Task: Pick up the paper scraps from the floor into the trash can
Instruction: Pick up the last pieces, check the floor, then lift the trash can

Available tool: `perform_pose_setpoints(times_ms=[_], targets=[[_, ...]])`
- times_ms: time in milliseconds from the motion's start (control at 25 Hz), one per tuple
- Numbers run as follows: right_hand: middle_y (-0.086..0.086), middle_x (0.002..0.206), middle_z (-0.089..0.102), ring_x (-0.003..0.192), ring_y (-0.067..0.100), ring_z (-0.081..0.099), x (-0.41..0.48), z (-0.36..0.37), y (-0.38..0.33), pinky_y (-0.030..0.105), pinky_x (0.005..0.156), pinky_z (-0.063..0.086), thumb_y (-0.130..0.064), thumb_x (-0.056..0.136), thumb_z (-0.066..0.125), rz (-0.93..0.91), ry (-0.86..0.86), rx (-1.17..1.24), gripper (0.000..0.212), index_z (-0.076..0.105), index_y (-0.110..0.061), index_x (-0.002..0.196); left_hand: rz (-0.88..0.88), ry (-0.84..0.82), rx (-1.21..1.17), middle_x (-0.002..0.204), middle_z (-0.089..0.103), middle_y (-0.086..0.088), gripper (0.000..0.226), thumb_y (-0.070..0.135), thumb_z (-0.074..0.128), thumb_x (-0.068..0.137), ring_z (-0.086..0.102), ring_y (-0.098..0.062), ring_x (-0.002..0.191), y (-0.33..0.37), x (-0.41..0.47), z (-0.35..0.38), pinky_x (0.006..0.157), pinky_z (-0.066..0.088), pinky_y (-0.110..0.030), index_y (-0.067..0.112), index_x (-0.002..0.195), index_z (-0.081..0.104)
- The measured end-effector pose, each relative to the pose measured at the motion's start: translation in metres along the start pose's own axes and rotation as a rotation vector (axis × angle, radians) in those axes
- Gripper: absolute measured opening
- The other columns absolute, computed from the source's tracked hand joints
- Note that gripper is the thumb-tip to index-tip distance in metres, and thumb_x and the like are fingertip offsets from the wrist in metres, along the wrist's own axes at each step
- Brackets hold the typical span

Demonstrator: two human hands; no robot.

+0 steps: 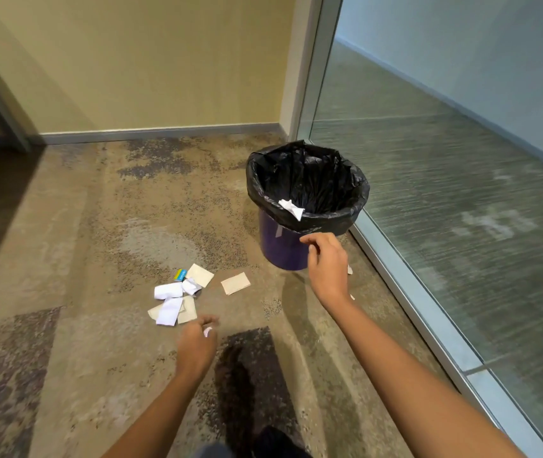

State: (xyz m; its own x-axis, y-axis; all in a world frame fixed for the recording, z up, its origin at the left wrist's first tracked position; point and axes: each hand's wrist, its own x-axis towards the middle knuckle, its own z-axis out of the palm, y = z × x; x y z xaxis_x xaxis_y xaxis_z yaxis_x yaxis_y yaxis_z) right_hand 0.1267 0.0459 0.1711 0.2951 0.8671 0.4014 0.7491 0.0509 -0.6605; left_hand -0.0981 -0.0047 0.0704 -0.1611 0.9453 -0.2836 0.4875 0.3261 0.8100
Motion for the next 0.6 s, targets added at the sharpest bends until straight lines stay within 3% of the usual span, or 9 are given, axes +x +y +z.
perform_pose_setpoints(times_ms=[80,240,360,440,520,600], targets=[[0.010,0.097,0.065,0.094,0.027,0.058,0.012,0.012,-0.002,0.031,0.088,0.043,0.010,0.084,0.047,-0.045,-0.010,-0.025,0.028,0.068,-0.005,0.094,-0.008,-0.006,0.168,0.114,0.062,-0.013,0.023,0.013,0.056,0.089,0.057,-0.031,0.108,-0.038,0.001,0.002,0.087,0.043,-0.037,0.012,0.111,0.063],[0.016,0.113,0.058,0.107,0.035,0.050,0.033,0.034,-0.002,0.013,0.090,0.026,0.009,0.081,0.052,-0.144,-0.023,-0.141,0.029,0.066,-0.003,0.103,-0.042,-0.053,0.512,0.153,0.023,-0.016,0.060,0.028,0.054,0.091,0.025,-0.032,0.140,-0.094,0.005,0.007,0.113,0.025,-0.047,0.008,0.143,0.031],[0.014,0.136,0.044,0.127,0.028,0.037,0.048,0.041,0.003,0.011,0.098,0.017,0.000,0.083,0.061,-0.172,-0.095,-0.197,0.035,0.061,-0.009,0.117,-0.084,-0.114,0.727,0.159,-0.006,-0.010,0.079,0.046,0.047,0.092,0.001,-0.031,0.146,-0.119,0.012,0.004,0.116,0.011,-0.052,0.014,0.150,0.006],[0.011,0.134,0.046,0.126,0.026,0.038,0.057,0.049,0.011,0.016,0.101,0.024,-0.004,0.082,0.064,-0.173,-0.124,-0.216,0.032,0.061,-0.010,0.114,-0.097,-0.197,0.808,0.158,-0.015,-0.010,0.088,0.056,0.041,0.090,-0.005,-0.030,0.146,-0.135,0.018,0.005,0.117,0.009,-0.053,0.013,0.150,-0.008],[0.009,0.123,0.054,0.114,0.026,0.046,0.062,0.057,0.020,0.025,0.099,0.035,-0.004,0.080,0.064,-0.194,-0.113,-0.236,0.026,0.062,-0.008,0.106,-0.093,-0.250,0.837,0.154,-0.027,-0.010,0.102,0.077,0.020,0.080,-0.011,-0.031,0.146,-0.153,0.022,0.007,0.116,0.007,-0.055,0.009,0.146,-0.018],[0.008,0.114,0.059,0.106,0.025,0.051,0.066,0.063,0.027,0.017,0.092,0.036,-0.003,0.082,0.061,-0.213,-0.061,-0.245,0.019,0.064,-0.007,0.100,-0.080,-0.284,0.849,0.148,-0.037,-0.009,0.123,0.090,-0.018,0.051,-0.018,-0.029,0.143,-0.173,0.027,0.010,0.114,0.002,-0.056,0.005,0.140,-0.025]])
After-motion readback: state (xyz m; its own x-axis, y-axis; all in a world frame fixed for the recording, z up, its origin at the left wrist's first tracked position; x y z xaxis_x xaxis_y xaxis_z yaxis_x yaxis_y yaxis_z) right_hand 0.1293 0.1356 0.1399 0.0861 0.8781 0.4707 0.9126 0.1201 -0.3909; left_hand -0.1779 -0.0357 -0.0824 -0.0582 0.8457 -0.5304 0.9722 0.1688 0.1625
